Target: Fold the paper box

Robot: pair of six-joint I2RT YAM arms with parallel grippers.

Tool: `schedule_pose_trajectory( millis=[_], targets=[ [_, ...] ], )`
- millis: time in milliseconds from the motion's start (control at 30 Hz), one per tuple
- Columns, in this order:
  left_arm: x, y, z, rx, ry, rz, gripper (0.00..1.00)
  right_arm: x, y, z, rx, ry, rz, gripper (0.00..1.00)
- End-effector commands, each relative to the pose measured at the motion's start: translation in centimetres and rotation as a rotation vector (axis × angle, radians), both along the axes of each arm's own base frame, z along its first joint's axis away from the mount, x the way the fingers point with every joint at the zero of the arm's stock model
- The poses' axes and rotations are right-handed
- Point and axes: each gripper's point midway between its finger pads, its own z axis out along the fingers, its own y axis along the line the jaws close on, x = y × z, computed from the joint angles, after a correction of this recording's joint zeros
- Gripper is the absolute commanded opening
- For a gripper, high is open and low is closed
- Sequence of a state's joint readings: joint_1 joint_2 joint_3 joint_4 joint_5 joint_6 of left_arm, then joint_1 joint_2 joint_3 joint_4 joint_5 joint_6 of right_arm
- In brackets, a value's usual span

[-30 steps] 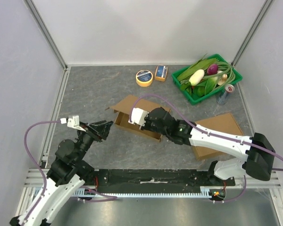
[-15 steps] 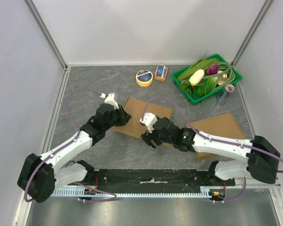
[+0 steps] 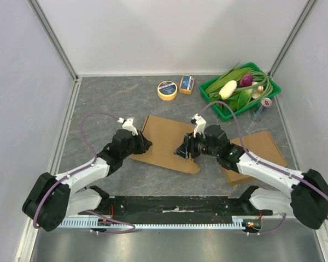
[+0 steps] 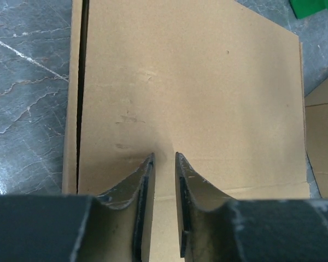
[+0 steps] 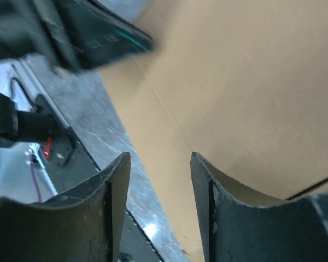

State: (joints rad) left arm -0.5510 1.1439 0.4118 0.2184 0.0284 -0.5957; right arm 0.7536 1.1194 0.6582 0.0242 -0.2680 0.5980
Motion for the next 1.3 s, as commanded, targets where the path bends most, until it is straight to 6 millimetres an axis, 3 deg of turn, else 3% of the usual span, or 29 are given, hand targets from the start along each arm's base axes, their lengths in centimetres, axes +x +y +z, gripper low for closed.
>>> schedule_pose_trajectory(
  millis=[0,100,133,233,333,367,433,467,533,567,667,733,800,967,1033,1100,1133,1233,1267],
  targets=[
    [0.7,-0.2,3.3,-0.037,-0.068,-0.022,0.32,-0.5,-0.1,-3.9,0.068,0.041,0.01,0.47],
    [1.5,-0.2,7.8,-0.074,-0.139,-0.044,0.44,-0.1,-1.4,-6.3,0.0,0.026,-0.021,0.4],
    [1.9,0.4,8.4,-0.077,-0.137,-0.035,0.46,-0.3,-1.7,-7.2,-0.043,0.031,-0.014,0.4],
    [2.9,0.9,10.6,-0.11,-0.166,-0.048,0.47,-0.5,-1.7,-6.6,-0.048,0.018,0.015,0.38],
    [4.6,3.1,10.2,-0.082,-0.172,0.028,0.5,-0.1,-2.5,-4.7,-0.056,-0.019,-0.016,0.45],
    [5.3,3.8,9.3,-0.054,-0.156,0.051,0.57,0.9,-3.2,-3.6,-0.06,-0.036,-0.062,0.53],
    [7.0,6.1,8.1,-0.038,-0.124,0.138,0.64,2.1,-5.5,-3.6,-0.122,-0.01,-0.171,0.67],
    [7.9,6.3,6.5,-0.04,-0.075,0.137,0.65,3.6,-6.8,-2.9,-0.117,-0.008,-0.232,0.78],
    [8.9,5.9,5.4,-0.074,-0.039,0.09,0.65,4.7,-7.6,-3.2,-0.105,0.038,-0.244,0.85],
    [10.0,5.3,4.5,-0.083,-0.017,0.063,0.65,6.2,-8.8,-3.0,-0.089,0.06,-0.301,0.91],
    [10.8,3.0,3.8,-0.145,0.013,-0.058,0.59,8.0,-8.9,-3.5,-0.024,0.112,-0.278,0.9],
    [10.5,1.9,2.0,-0.168,0.062,-0.11,0.54,8.7,-8.9,-5.1,-0.043,0.145,-0.267,0.85],
    [10.3,1.0,0.8,-0.167,0.083,-0.136,0.5,9.3,-8.3,-6.2,-0.037,0.151,-0.243,0.73],
    [9.9,0.1,-1.9,-0.144,0.14,-0.134,0.24,9.4,-6.3,-8.3,-0.001,0.191,-0.193,0.37],
    [10.0,0.2,-2.3,-0.135,0.143,-0.13,0.2,9.4,-6.9,-8.9,-0.036,0.196,-0.219,0.36],
    [10.2,0.5,-1.9,-0.118,0.126,-0.114,0.22,9.9,-8.2,-8.3,-0.095,0.163,-0.284,0.41],
    [10.2,0.9,-1.1,-0.109,0.113,-0.107,0.33,10.0,-8.8,-8.0,-0.115,0.15,-0.305,0.46],
    [10.6,2.4,1.2,-0.074,0.072,-0.047,0.48,11.2,-11.6,-6.6,-0.259,0.085,-0.401,0.68],
    [10.6,2.9,3.5,-0.068,0.013,-0.023,0.5,12.3,-11.9,-5.0,-0.277,0.029,-0.412,0.76]
  ],
)
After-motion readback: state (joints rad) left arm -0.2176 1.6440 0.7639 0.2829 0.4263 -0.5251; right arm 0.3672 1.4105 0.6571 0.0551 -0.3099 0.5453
